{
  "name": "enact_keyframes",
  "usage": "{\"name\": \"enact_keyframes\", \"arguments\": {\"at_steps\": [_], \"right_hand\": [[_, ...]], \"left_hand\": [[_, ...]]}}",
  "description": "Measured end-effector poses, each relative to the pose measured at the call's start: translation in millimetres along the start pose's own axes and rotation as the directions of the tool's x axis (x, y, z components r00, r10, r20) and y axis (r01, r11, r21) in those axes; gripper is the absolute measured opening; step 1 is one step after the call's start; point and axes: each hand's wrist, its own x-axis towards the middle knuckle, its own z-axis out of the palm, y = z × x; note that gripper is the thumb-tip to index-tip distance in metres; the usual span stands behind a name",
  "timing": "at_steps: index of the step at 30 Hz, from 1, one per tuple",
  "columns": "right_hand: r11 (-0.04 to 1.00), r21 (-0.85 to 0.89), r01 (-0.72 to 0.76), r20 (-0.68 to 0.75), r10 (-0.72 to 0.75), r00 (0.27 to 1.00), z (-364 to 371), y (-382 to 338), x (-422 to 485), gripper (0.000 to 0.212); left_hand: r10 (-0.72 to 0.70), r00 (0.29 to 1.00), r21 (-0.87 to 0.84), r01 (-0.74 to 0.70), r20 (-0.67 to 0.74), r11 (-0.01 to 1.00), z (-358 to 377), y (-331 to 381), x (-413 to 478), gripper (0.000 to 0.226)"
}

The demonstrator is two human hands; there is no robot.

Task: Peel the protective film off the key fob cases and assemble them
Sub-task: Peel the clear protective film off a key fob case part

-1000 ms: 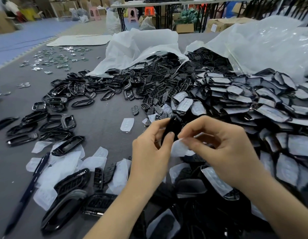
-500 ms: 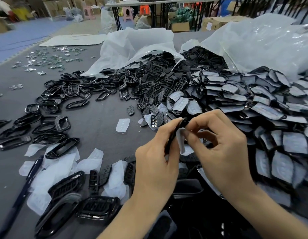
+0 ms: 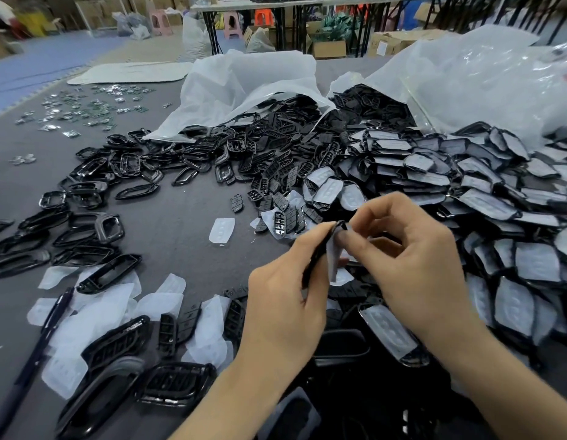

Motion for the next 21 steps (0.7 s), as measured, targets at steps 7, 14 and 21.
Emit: {"name": "enact_keyframes", "arguments": {"at_steps": [7, 14, 21], "right_hand": [[0.905, 0.204, -0.374, 0.348, 0.290, 0.891, -22.4, 4.2, 16.2, 0.018], [0.818, 0.282, -0.501, 0.424, 0.361, 0.830, -19.5, 13.8, 15.0, 0.035], [0.861, 0.234, -0.452, 0.369, 0.351, 0.860, -11.5, 18.2, 9.6, 0.041]], "left_hand": [[-0.219, 0.919, -0.444, 0.354, 0.328, 0.823, -3.8, 1.2, 3.0, 0.027], [-0.277, 0.814, -0.540, 0.554, 0.511, 0.633, -9.2, 0.6, 6.2, 0.044], [-0.292, 0.802, -0.579, 0.584, 0.522, 0.569, -11.4, 1.0, 7.6, 0.033]]}}
